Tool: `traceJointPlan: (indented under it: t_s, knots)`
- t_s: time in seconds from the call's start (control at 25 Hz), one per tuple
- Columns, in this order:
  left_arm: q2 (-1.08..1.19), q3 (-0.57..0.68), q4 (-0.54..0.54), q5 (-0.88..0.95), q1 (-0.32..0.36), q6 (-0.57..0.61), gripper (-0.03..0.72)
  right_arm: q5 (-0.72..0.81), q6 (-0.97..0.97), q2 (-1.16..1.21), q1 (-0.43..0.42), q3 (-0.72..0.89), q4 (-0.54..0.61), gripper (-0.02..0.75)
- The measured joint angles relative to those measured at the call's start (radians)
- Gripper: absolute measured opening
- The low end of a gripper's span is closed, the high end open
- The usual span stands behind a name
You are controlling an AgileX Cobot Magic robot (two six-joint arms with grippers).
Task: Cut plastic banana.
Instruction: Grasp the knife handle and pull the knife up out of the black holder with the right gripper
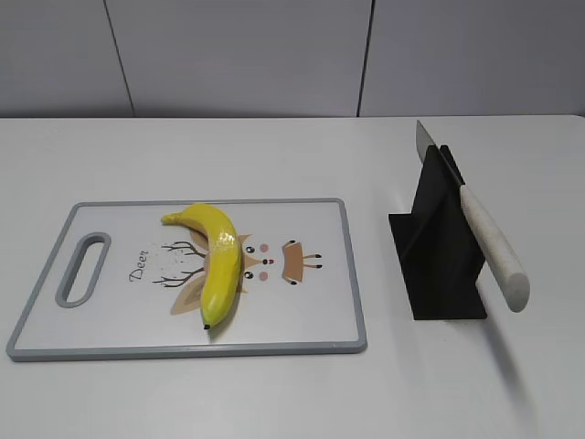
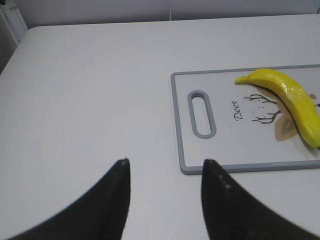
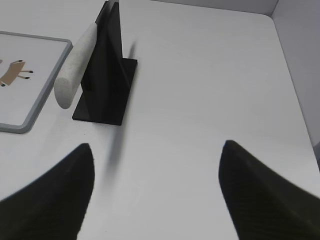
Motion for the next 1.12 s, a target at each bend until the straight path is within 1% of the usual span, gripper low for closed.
traceJointPlan:
  t_s: [1.12]
  knots:
    - [0.0,0.0,0.0,0.0,0.0,0.0,0.446,-0.001,0.0,0.0,0.0,0.0,0.003,0.589]
